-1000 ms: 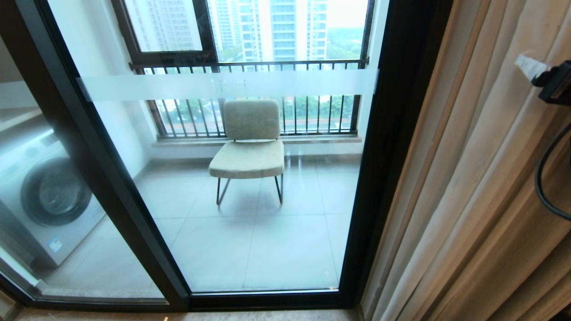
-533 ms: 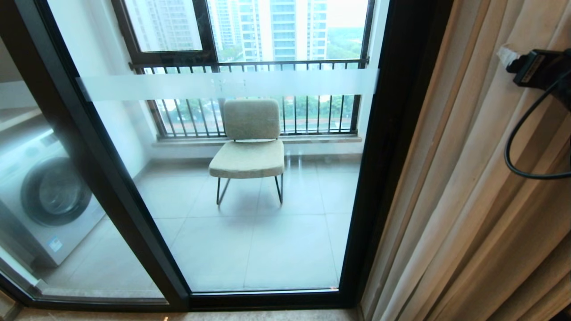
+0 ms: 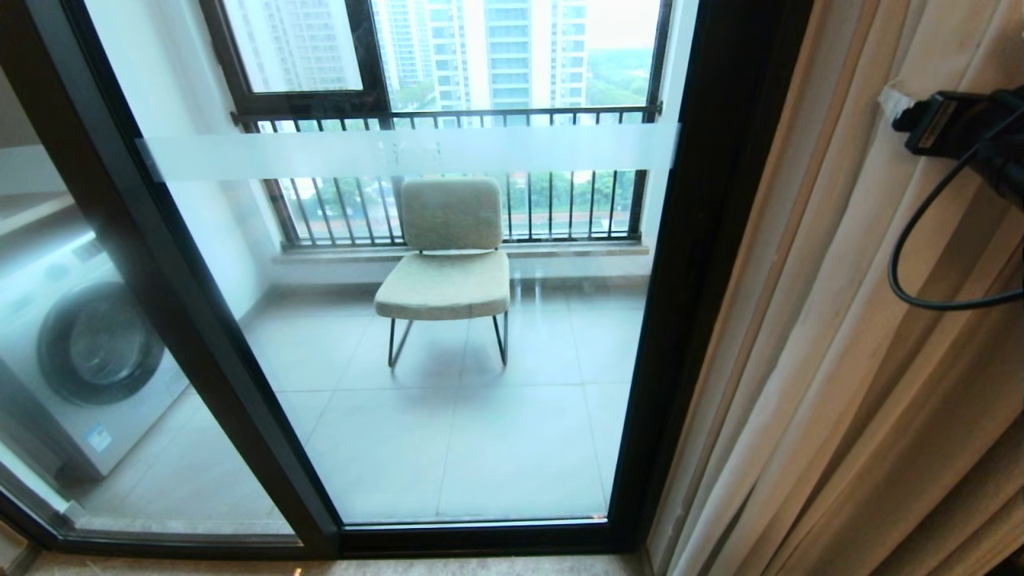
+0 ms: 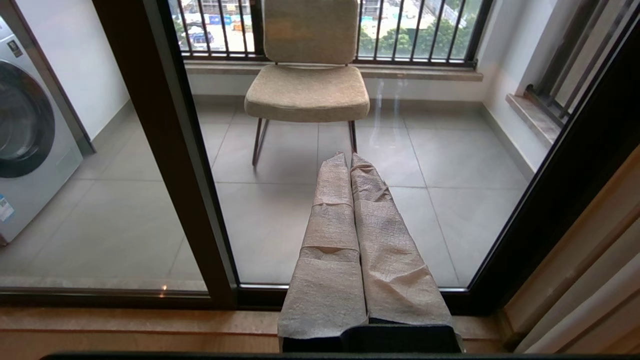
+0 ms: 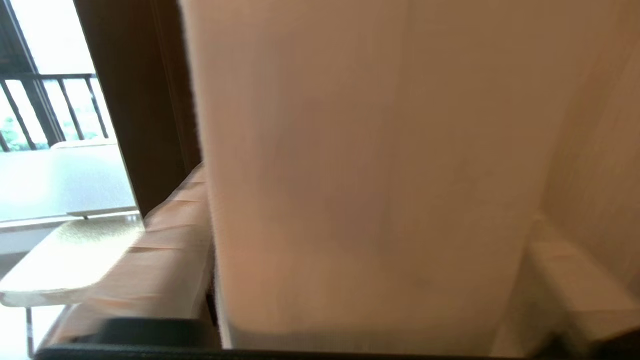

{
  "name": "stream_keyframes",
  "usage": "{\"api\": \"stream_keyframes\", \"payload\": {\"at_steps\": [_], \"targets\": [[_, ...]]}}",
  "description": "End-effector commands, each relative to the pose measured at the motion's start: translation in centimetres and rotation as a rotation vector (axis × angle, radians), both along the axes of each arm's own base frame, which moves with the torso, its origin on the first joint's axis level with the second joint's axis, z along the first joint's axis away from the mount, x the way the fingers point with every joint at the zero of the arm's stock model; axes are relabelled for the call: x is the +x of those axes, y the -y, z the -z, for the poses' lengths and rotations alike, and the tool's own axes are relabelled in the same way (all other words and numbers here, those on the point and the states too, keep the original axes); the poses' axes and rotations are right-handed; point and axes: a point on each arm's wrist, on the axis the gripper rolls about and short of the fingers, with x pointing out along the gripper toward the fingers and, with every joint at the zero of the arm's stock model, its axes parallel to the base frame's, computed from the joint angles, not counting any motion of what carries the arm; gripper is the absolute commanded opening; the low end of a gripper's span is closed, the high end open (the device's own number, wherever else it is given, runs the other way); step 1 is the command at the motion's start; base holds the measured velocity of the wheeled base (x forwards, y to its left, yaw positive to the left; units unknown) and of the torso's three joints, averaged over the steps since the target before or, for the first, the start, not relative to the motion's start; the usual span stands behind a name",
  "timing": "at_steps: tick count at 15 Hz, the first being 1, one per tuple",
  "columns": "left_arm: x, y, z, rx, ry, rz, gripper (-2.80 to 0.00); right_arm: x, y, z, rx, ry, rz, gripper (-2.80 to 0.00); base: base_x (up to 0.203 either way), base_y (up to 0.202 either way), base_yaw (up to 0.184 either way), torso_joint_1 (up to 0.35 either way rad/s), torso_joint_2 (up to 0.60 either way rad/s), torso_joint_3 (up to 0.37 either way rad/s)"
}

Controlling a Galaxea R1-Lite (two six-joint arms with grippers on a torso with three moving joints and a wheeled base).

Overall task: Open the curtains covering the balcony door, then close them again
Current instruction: Close the inner curtains on both sides

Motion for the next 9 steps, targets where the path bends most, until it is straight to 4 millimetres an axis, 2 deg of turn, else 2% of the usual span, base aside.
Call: {"api": "stream_keyframes", "payload": {"at_steps": [1, 9], "targets": [[0.00, 0.00, 0.00, -0.001, 0.001, -0.001, -2.80, -0.23, -0.07, -0.26, -0.001, 0.012, -0.003, -2.80, 0.000, 0.000, 0.000, 0.000, 0.00, 0.000], [-0.01, 0.00, -0.01, -0.001, 0.001, -0.001, -2.80, -0.29, -0.26, -0.44, -0.018, 0.015, -0.003, -2.80, 0.000, 0.000, 0.000, 0.000, 0.00, 0.000]]}}
